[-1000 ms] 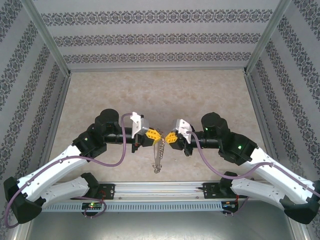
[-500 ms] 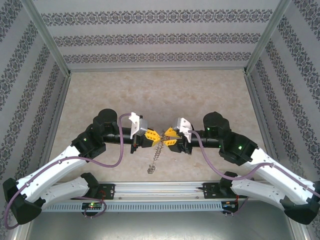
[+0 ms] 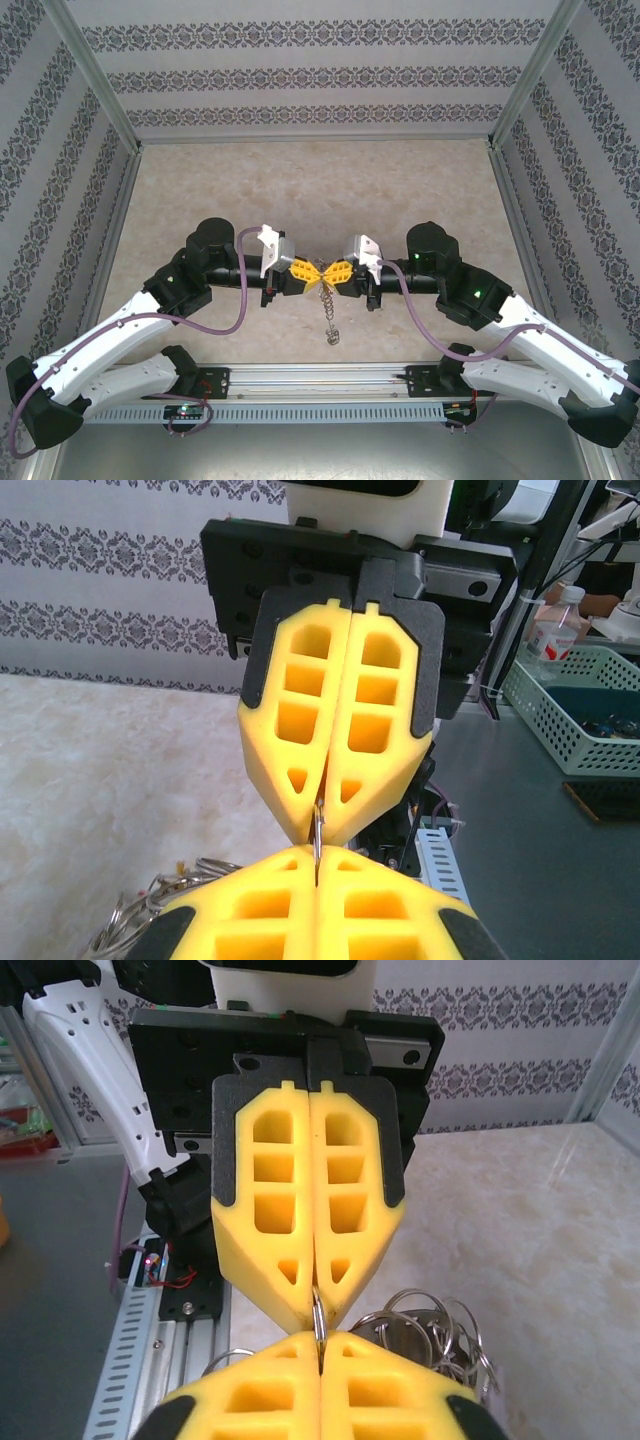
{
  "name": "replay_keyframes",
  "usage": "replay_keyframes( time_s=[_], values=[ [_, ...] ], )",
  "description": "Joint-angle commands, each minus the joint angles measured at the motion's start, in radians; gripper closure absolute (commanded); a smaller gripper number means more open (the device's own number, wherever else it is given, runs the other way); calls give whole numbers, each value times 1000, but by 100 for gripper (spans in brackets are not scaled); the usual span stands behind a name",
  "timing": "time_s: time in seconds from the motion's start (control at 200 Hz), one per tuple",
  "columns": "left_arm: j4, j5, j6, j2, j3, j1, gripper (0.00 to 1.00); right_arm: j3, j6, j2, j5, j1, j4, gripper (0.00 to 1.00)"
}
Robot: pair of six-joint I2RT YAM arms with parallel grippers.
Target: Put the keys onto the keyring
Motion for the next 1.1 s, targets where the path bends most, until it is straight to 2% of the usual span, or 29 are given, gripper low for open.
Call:
replay_keyframes(
  time_s=[0.0, 0.05, 0.145, 0.27, 0.335, 0.759, 0.879, 1.004, 1.074, 1.099],
  values=[
    [67, 26, -10, -18, 0, 8, 100, 8, -16, 9, 0, -2, 2, 100],
    [30, -5, 0, -14, 14, 8, 100, 11, -25, 3, 27, -3, -12, 100],
    [-156, -90, 77, -4, 74, 4, 100, 36, -59, -4, 83, -4, -64, 100],
    [-344, -164, 157, 2, 145, -7, 77, 73, -111, 11, 131, -3, -153, 100],
    [-402, -175, 180, 28, 178, -11, 71, 86, -126, 21, 138, -3, -175, 100],
    [-363, -178, 201, 161, 229, -41, 63, 130, -191, 68, 108, -3, -219, 100],
    [-379, -195, 215, 177, 240, -50, 66, 126, -190, 74, 102, -3, -208, 100],
    [-386, -198, 218, 179, 245, -53, 84, 126, -192, 86, 98, -3, -207, 100],
    [-391, -199, 218, 180, 248, -56, 99, 128, -193, 92, 99, -2, -211, 100],
    [-392, -199, 219, 180, 247, -56, 100, 129, -192, 93, 102, -3, -213, 100]
  ],
)
